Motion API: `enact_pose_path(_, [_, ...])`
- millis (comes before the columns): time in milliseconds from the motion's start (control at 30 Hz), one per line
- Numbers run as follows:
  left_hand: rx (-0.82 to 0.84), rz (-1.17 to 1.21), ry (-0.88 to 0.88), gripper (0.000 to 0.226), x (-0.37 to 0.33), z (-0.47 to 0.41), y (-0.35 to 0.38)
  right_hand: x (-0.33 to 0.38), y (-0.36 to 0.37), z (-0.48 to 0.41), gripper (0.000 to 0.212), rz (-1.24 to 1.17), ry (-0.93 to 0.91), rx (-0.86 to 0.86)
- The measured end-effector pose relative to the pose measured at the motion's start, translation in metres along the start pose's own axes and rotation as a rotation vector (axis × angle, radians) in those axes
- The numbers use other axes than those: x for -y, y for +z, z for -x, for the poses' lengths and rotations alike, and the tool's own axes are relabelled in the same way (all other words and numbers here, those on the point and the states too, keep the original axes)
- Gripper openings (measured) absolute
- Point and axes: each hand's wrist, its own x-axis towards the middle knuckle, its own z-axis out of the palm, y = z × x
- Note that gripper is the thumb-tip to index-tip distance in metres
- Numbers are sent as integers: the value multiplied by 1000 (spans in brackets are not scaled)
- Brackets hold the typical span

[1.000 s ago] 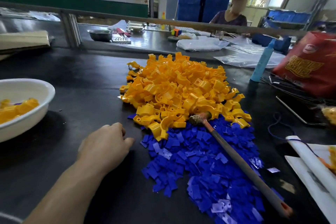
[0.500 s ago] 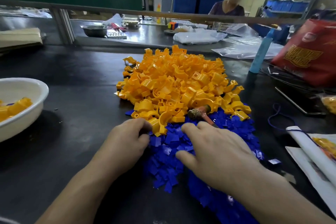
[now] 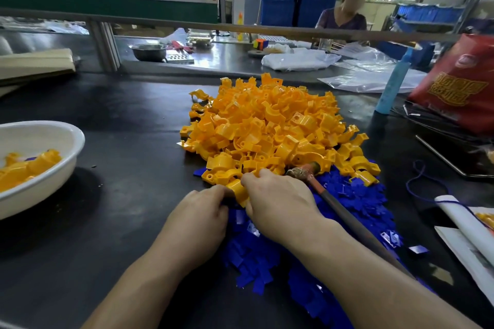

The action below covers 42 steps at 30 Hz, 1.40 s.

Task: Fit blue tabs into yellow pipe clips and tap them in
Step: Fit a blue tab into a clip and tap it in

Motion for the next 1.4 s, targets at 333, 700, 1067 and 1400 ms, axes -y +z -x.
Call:
enact_pose_path(333, [-68,69,32,30,-5,4,2,-2,-3,3,29,3,17,-48])
enact_pose_path(700, [-65,496,-12,16,-7,7,0,-12,-25,23,29,-594,189,-201])
enact_pose_path(1067, [114,1238,-95,45,-24,14,-20,-8,-34,48,25,-1168,248,66])
enact_pose_path(1400, [144,600,78,24,-43,26,-37,-18,-37,61,30,-1019,148,-305])
